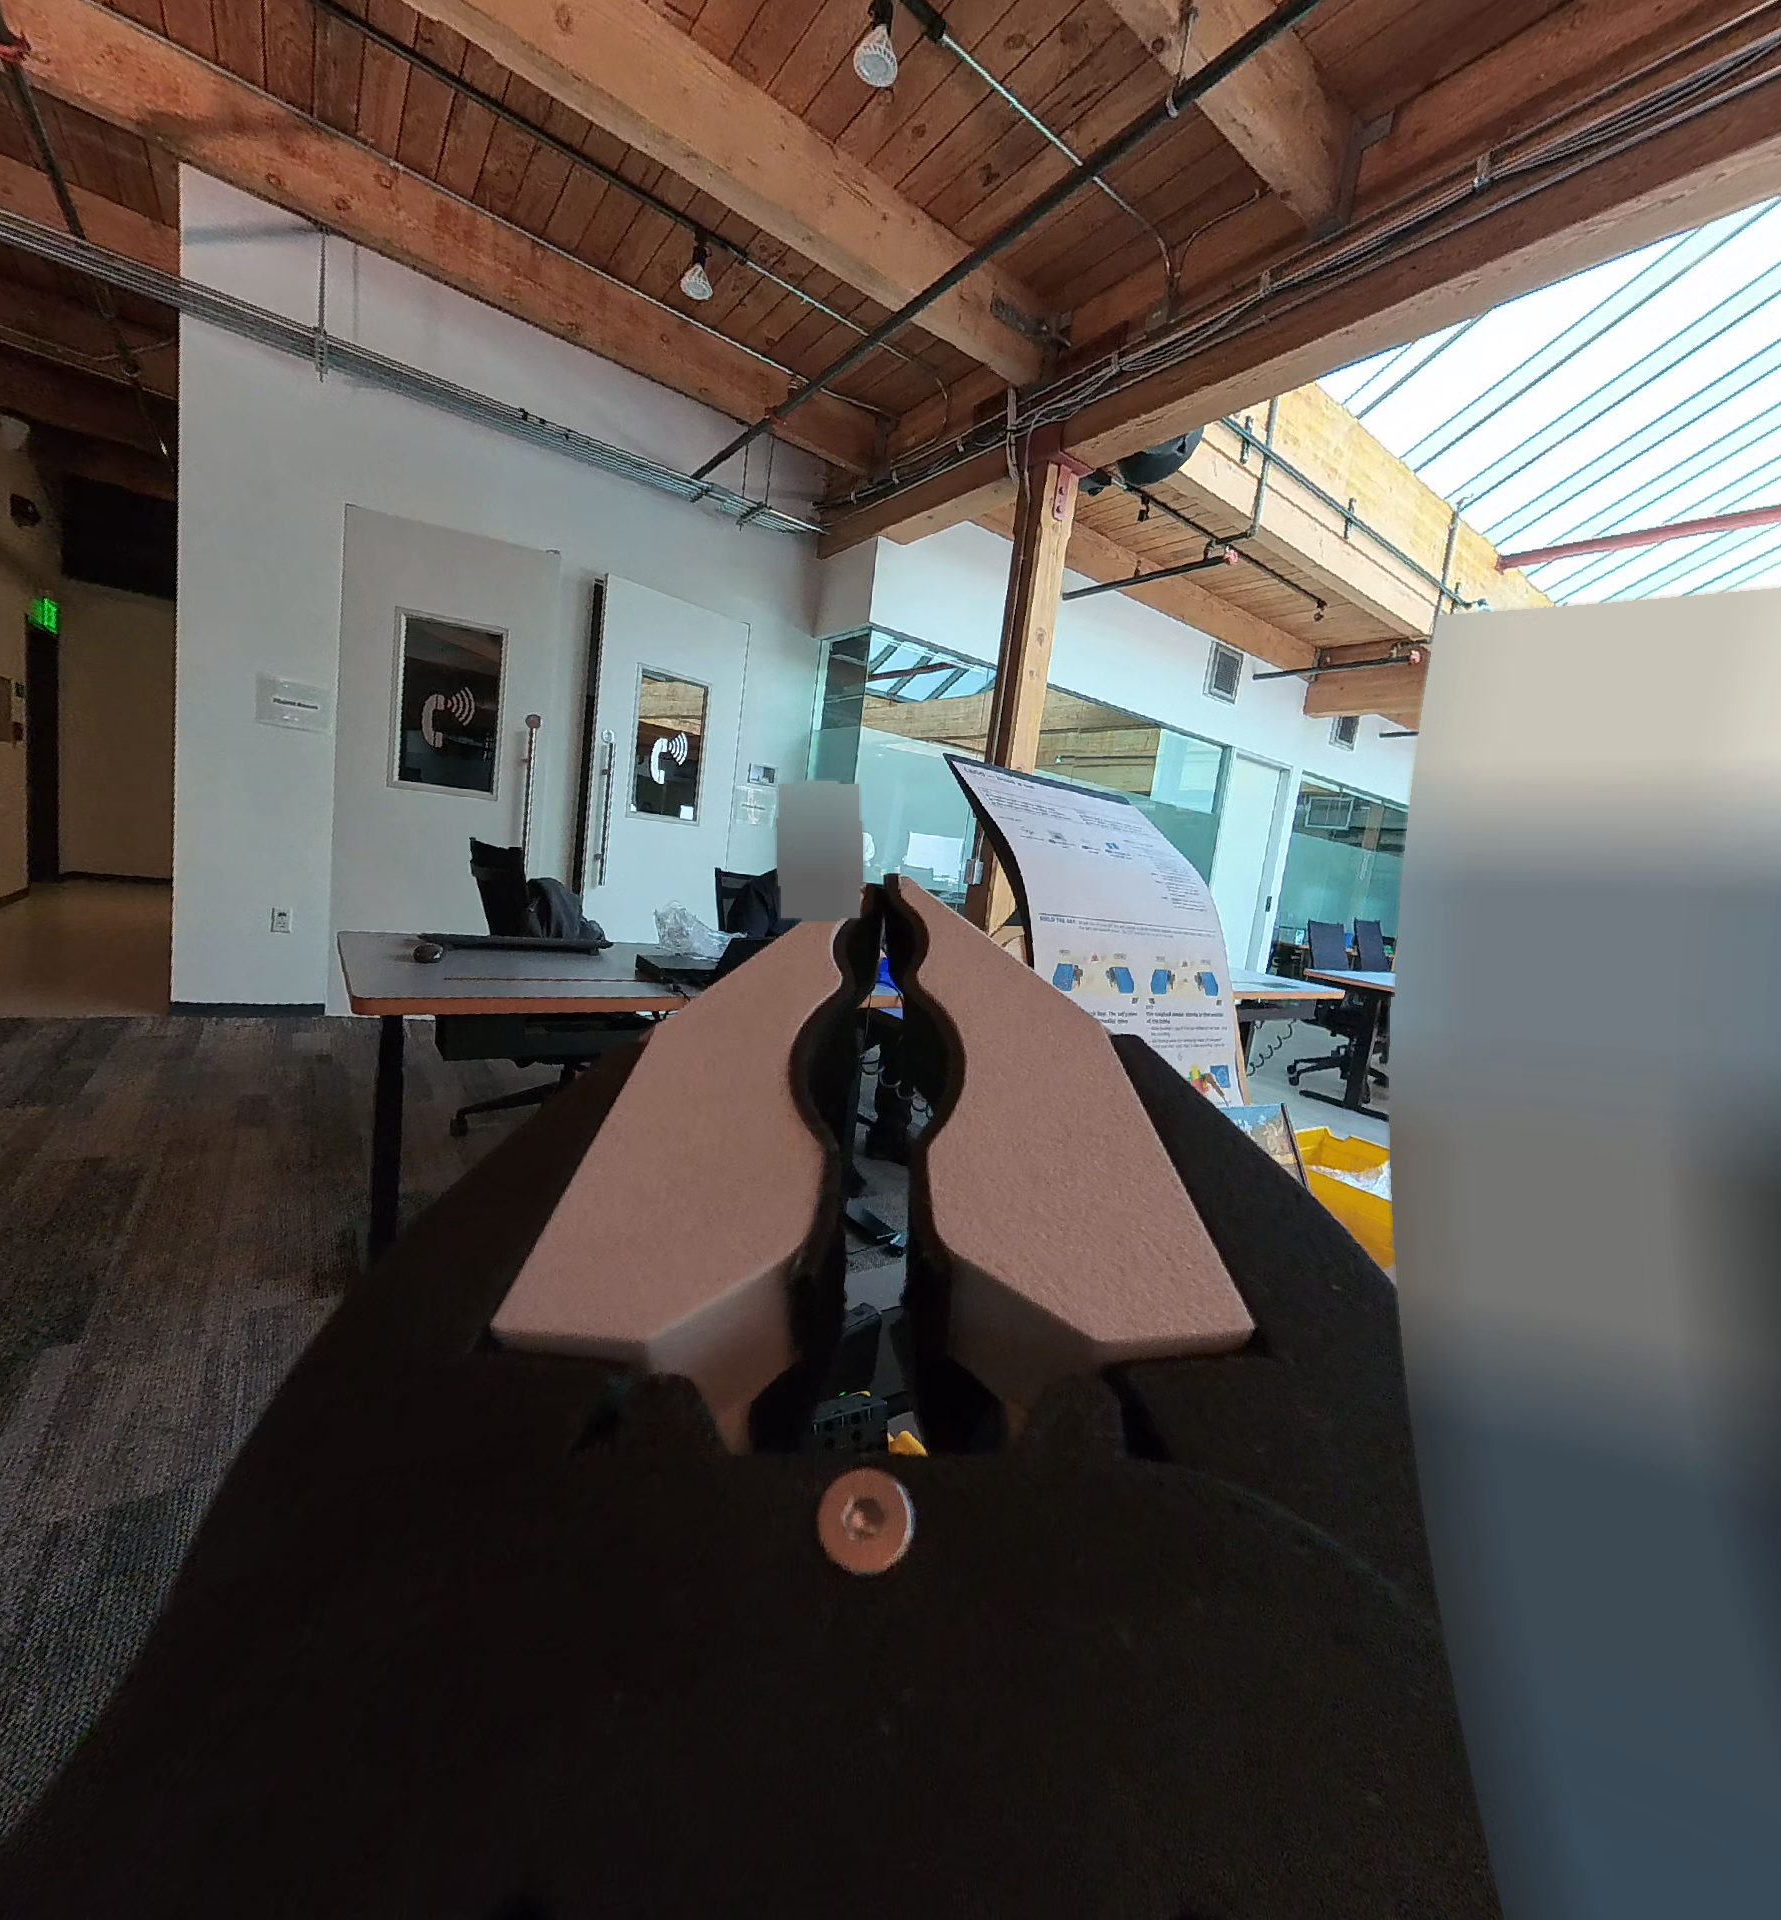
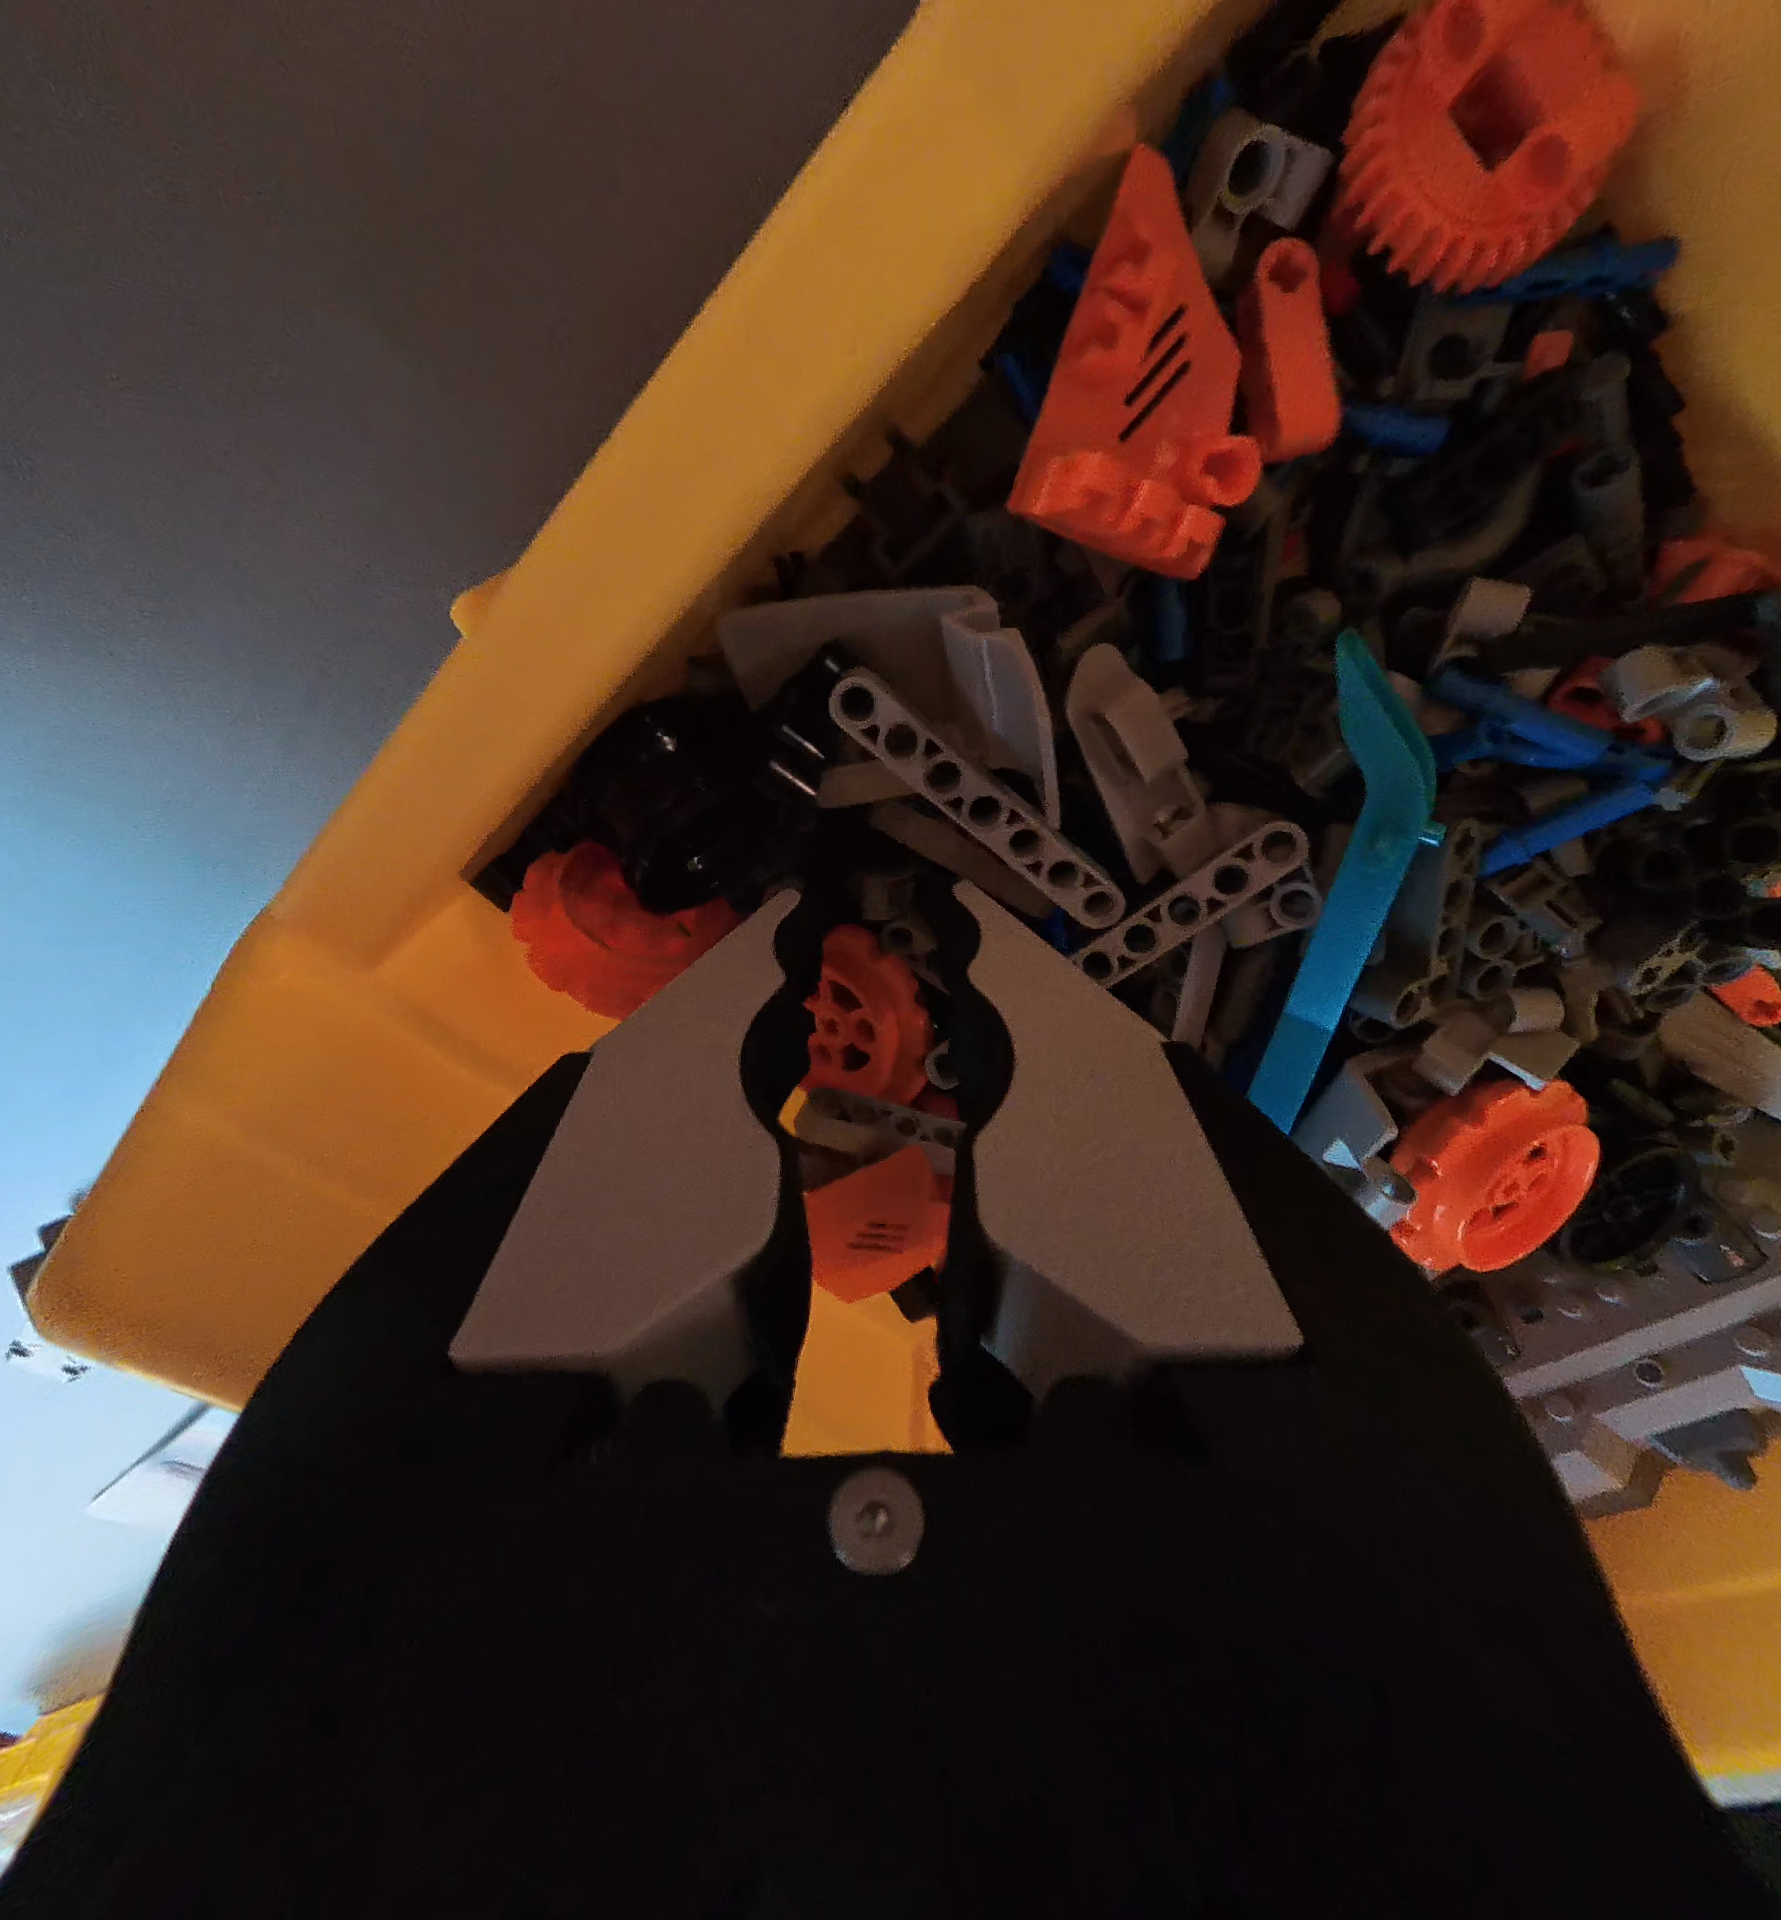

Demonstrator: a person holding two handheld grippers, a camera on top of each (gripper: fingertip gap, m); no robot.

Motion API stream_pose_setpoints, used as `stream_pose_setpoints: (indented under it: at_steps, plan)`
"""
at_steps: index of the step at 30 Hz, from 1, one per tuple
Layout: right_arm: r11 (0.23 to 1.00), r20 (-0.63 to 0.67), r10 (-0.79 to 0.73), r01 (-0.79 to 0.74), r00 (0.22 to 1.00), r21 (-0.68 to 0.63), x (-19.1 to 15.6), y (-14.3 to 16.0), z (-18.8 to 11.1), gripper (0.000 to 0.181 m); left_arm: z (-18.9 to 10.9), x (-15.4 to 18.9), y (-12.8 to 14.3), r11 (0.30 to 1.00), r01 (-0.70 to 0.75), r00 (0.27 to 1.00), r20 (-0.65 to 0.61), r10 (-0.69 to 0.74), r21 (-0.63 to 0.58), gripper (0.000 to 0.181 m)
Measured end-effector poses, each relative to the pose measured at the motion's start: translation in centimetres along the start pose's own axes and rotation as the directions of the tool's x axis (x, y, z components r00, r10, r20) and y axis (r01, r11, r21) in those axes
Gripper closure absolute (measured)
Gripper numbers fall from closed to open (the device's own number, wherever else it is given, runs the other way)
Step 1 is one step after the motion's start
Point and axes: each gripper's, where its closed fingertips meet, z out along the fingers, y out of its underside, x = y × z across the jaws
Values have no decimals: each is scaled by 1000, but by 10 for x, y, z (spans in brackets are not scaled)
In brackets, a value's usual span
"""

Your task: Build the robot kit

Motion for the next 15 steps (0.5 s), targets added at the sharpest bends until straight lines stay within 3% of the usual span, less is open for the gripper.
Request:
stream_pose_setpoints:
  at_steps: [4,7,15]
  plan:
    - [998,33,48,-49,998,39,1,-4,1,164,0,0,0,1000,4,1000,-3,-4,1,181]
    - [1000,-51,29,-28,998,8,17,5,-3,172,1,0,1,1000,5,1000,-5,-5,0,181]
    - [997,-98,67,-71,993,-35,35,28,-9,172,4,0,5,1000,6,1000,-6,-6,-9,181]
